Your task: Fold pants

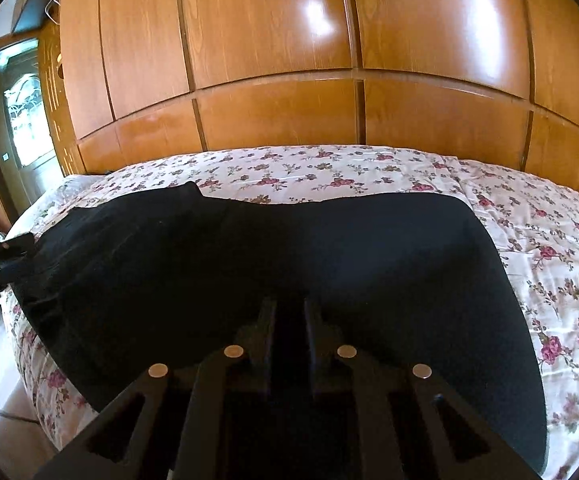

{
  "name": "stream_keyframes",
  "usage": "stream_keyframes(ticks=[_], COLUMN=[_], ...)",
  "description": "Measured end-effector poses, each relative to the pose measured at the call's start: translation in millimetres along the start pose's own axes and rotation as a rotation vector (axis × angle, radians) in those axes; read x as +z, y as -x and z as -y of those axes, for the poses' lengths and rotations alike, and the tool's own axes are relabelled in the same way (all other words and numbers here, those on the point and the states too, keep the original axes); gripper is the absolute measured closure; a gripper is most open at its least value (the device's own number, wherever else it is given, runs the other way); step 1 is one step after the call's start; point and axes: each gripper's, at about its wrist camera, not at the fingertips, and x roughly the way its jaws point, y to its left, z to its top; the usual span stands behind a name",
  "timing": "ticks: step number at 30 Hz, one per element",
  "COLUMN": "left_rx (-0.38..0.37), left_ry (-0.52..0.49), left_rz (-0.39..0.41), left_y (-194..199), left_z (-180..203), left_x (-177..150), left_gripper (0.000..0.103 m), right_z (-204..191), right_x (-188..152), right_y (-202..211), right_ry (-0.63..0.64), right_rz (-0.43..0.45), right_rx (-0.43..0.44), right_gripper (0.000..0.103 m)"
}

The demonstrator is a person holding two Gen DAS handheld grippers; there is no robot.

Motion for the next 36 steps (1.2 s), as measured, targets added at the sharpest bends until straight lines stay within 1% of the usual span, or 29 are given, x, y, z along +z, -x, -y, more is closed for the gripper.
stream_keyframes(ticks=[3, 5, 6, 8, 9, 11, 14, 17, 18, 19, 20, 22, 23, 26, 27, 30, 32, 33, 36], left_rx=[0.059, 0.104, 0.109, 0.110, 0.100, 0.056, -0.008, -0.083, -0.095, -0.130, -0.148, -0.159, -0.152, -0.114, -0.108, -0.064, -0.038, -0.041, -0.071], left_ry=[0.126, 0.182, 0.202, 0.265, 0.289, 0.341, 0.383, 0.408, 0.419, 0.457, 0.479, 0.513, 0.506, 0.438, 0.423, 0.409, 0.412, 0.424, 0.447], left_rz=[0.085, 0.123, 0.127, 0.101, 0.081, 0.022, -0.013, -0.019, -0.020, -0.004, 0.006, 0.028, 0.034, 0.048, 0.054, 0.062, 0.047, 0.040, 0.048], left_y=[19.2, 28.6, 30.0, 26.2, 23.5, 11.6, -1.3, -10.6, -11.8, -12.7, -10.8, -11.5, -11.8, -12.9, -12.7, -16.2, -17.1, -20.2, -20.4], left_z=[-33.0, -50.8, -56.1, -70.5, -76.8, -88.0, -96.0, -105.9, -108.4, -116.0, -119.0, -125.1, -124.3, -115.6, -113.7, -114.5, -119.3, -124.3, -129.7], left_x=[10.0, 12.6, 13.0, 11.9, 11.9, 10.3, 8.0, 12.0, 14.0, 14.6, 13.8, 15.5, 17.2, 21.4, 21.5, 23.2, 24.2, 24.8, 25.3], left_gripper=[0.042, 0.038, 0.036, 0.036, 0.036, 0.036, 0.036, 0.036, 0.036, 0.036, 0.036, 0.037, 0.037, 0.038, 0.039, 0.056, 0.079, 0.082, 0.083], right_z=[0.9, 0.9, 0.7, 0.7, 0.8, 0.8, 0.1, 0.1, 0.0, 0.1, 0.3, 0.1, 0.1, 0.0, -0.1, -0.1, -0.1, -0.1, -0.1], right_x=[-0.8, -0.9, -1.3, -1.4, -1.5, -1.9, -2.2, -2.2, -2.4, -2.3, -2.1, -2.2, -2.1, -2.1, -2.1, -2.2, -2.2, -2.2, -2.2], right_y=[0.6, 1.0, 1.3, 1.6, 1.7, 2.0, 2.2, 2.3, 2.5, 2.5, 2.5, 2.6, 2.6, 2.8, 2.8, 2.9, 2.9, 2.9, 3.0], right_ry=[-0.004, -0.005, -0.005, -0.007, -0.007, -0.008, -0.009, -0.009, -0.009, -0.008, -0.008, -0.008, -0.008, -0.008, -0.008, -0.008, -0.008, -0.009, -0.008], right_rz=[0.006, 0.008, 0.010, 0.012, 0.013, 0.015, 0.016, 0.016, 0.017, 0.017, 0.017, 0.017, 0.017, 0.018, 0.018, 0.017, 0.018, 0.018, 0.018], right_rx=[0.005, 0.006, 0.006, 0.007, 0.008, 0.009, 0.007, 0.007, 0.007, 0.007, 0.007, 0.007, 0.007, 0.007, 0.007, 0.007, 0.007, 0.007, 0.007], right_gripper=[0.089, 0.089, 0.089, 0.089, 0.089, 0.089, 0.089, 0.089, 0.089, 0.089, 0.089, 0.089, 0.089, 0.089, 0.089, 0.089, 0.089, 0.089, 0.089])
